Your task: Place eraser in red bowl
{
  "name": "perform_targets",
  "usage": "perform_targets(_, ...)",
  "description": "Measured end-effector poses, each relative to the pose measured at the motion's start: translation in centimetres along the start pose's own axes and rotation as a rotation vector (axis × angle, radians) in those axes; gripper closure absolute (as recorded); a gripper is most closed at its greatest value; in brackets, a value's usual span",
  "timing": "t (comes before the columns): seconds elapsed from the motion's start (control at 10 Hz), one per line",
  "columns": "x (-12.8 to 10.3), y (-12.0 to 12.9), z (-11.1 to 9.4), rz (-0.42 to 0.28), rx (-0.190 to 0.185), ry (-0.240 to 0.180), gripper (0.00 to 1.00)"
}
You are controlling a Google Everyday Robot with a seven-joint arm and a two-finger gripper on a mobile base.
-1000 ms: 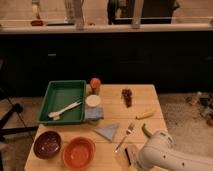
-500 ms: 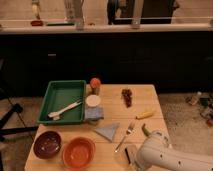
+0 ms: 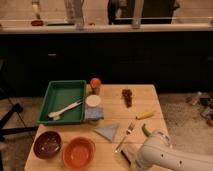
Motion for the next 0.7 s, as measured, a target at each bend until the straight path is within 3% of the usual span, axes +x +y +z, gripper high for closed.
perform_targets(0.2,0.3,0.1,-0.1,-0.027,-0.008,-0.005,1.00)
perform_targets(0.4,2.4,0.0,-0.3,-0.083,-0.025,-0.009,1.00)
perform_targets(0.7,2.4,-1.4,-0.8,-0.097,-0.035,-0.020,1.00)
